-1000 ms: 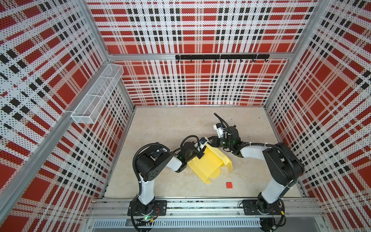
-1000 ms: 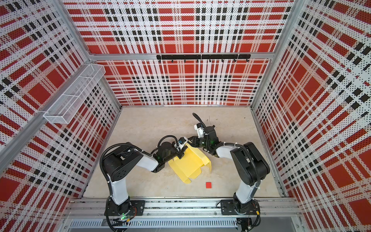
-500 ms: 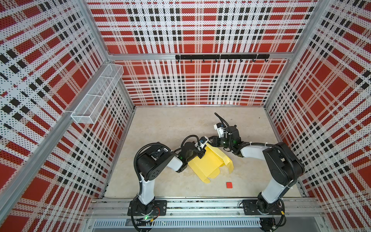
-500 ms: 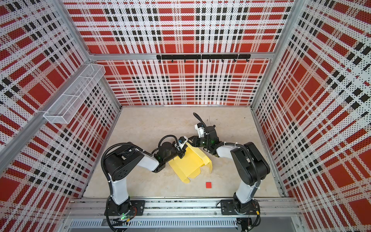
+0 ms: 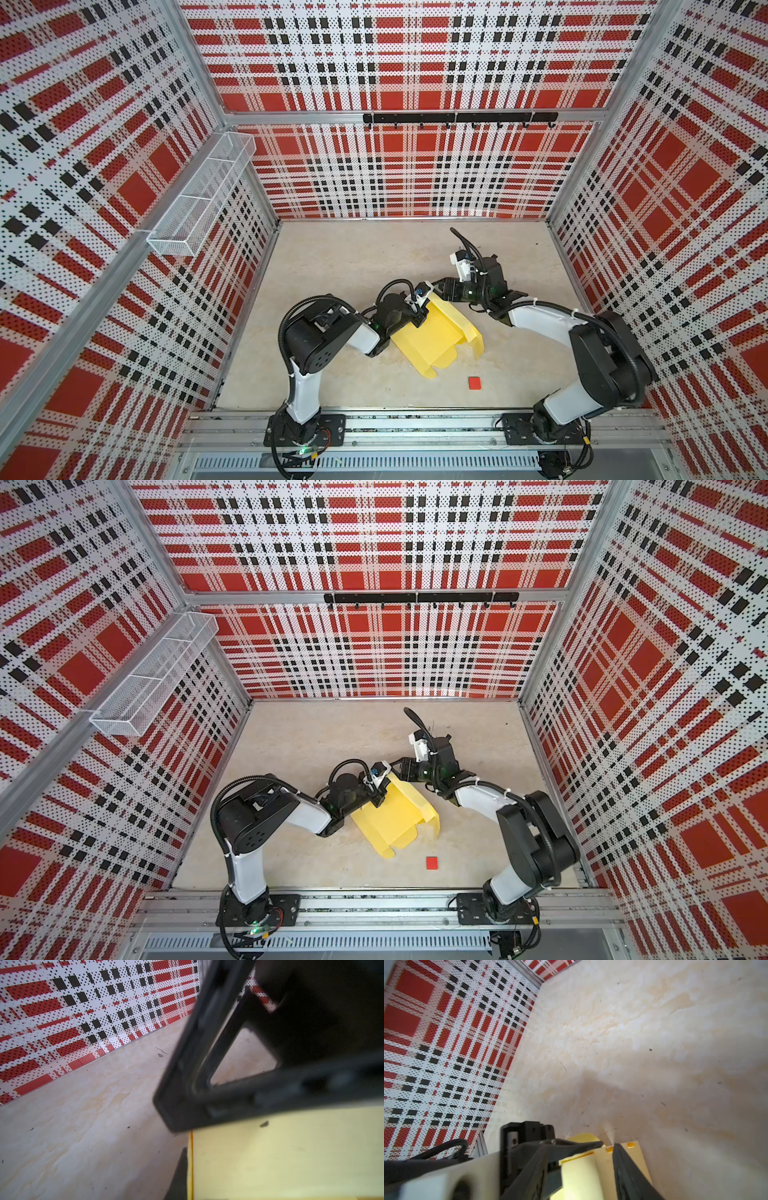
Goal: Fold the paper box
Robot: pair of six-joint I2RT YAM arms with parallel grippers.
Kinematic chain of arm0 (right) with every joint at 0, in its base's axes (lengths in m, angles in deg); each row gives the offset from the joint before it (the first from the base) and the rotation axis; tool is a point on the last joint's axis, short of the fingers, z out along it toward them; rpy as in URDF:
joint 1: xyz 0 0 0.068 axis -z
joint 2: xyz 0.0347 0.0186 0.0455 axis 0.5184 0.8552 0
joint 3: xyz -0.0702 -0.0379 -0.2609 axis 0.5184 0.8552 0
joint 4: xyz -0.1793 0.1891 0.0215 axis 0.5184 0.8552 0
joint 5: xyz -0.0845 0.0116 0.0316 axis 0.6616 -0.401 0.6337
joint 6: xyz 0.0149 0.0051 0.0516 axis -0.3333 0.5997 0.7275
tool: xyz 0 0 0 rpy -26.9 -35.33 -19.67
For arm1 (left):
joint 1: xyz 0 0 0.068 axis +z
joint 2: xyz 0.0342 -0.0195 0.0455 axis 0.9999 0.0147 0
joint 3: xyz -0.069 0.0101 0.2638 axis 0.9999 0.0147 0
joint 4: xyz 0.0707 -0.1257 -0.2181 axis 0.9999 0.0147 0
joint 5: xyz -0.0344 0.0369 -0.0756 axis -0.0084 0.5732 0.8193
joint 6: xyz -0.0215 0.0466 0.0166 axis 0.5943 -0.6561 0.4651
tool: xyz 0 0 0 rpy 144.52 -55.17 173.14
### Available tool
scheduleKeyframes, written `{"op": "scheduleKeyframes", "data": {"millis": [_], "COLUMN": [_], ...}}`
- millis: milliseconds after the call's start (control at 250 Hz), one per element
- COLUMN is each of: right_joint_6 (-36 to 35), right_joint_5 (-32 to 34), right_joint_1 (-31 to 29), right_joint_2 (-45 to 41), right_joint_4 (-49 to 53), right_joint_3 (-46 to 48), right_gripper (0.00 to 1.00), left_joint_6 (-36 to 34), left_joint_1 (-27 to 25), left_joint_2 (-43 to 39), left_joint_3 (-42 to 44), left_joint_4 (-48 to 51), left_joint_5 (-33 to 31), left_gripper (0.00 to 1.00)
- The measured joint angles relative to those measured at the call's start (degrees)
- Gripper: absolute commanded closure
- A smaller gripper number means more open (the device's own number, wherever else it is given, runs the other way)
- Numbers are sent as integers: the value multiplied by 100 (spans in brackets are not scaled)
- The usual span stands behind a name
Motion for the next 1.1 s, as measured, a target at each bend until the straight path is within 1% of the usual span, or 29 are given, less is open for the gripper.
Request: {"op": "scheduleKeyframes", "data": {"millis": [84, 164, 228, 244, 264, 352, 420, 580, 684, 816, 912, 1100], "right_joint_6": [-96, -260, -476, -584, -638, -1084, -1349, -1698, -1766, -1751, -1582, -1255], "right_joint_5": [162, 452, 796, 911, 1032, 1587, 2072, 2717, 2924, 3005, 3268, 3882], "right_joint_1": [83, 166, 212, 216, 229, 238, 267, 483, 669, 890, 938, 955], "right_joint_2": [-544, -1091, -1506, -1615, -1722, -2124, -2391, -2931, -3145, -3211, -3246, -3528], "right_joint_4": [271, 651, 1021, 1139, 1266, 1808, 2229, 2708, 2826, 3014, 3174, 3530], "right_joint_3": [-2, -4, -4, -7, -7, -17, -15, 92, 201, 232, 232, 247], "right_gripper": [42, 37, 30, 26, 24, 17, 8, 0, 0, 0, 0, 0], "left_joint_6": [4, 4, 4, 0, 0, -20, -138, -586, -837, -1165, -1388, -1729], "left_joint_1": [55, 149, 238, 267, 299, 446, 540, 723, 855, 1161, 1375, 1672], "left_joint_2": [-81, -188, -315, -356, -413, -634, -774, -942, -1034, -1176, -1248, -1259], "left_joint_3": [-20, -61, -127, -149, -168, -251, -356, -835, -1110, -1493, -1858, -3252], "left_joint_4": [155, 367, 656, 758, 841, 1165, 1412, 2109, 2570, 3316, 3877, 5525], "left_joint_5": [46, 111, 192, 216, 256, 407, 483, 492, 509, 595, 658, 964], "left_gripper": [97, 97, 97, 97, 98, 99, 100, 100, 100, 100, 100, 100]}}
